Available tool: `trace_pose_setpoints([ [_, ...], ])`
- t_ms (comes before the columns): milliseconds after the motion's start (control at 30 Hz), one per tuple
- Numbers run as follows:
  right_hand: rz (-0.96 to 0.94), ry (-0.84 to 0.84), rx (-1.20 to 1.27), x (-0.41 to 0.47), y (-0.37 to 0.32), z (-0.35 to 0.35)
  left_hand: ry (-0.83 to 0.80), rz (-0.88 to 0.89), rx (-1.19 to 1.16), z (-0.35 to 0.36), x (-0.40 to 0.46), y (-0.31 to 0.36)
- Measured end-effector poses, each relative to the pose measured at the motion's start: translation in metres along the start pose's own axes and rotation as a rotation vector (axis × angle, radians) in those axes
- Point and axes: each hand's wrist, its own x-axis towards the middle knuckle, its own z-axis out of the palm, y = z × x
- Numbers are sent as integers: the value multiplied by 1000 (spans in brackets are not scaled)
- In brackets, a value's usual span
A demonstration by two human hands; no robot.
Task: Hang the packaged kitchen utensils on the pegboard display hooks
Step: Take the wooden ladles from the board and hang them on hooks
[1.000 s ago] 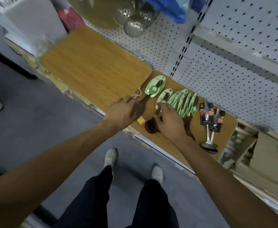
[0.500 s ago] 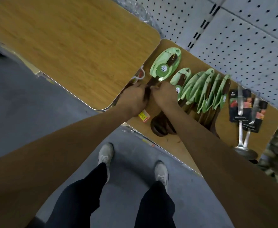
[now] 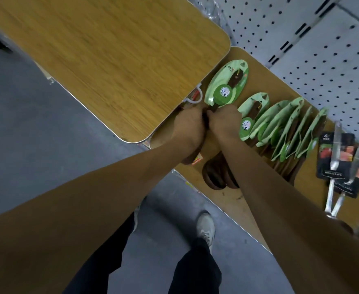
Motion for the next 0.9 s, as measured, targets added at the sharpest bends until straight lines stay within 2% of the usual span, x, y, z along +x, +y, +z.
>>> trace_pose_setpoints([
  [167, -27, -72, 9, -22, 12, -5, -178, -181, -247, -5, -7, 0],
  [367, -52, -83, 192, -58, 22, -28, -234, -215, -318, -25, -26, 11],
  [600, -118, -51, 380, -94, 2, -87, -123, -61, -205, -76, -52, 42],
  [800, -251, -38, 536, -134, -24, -147, 20, 16, -282, -128, -69, 70],
  [900, -326, -39, 537, -157, -28, -170, 84, 37, -289, -149, -85, 81],
])
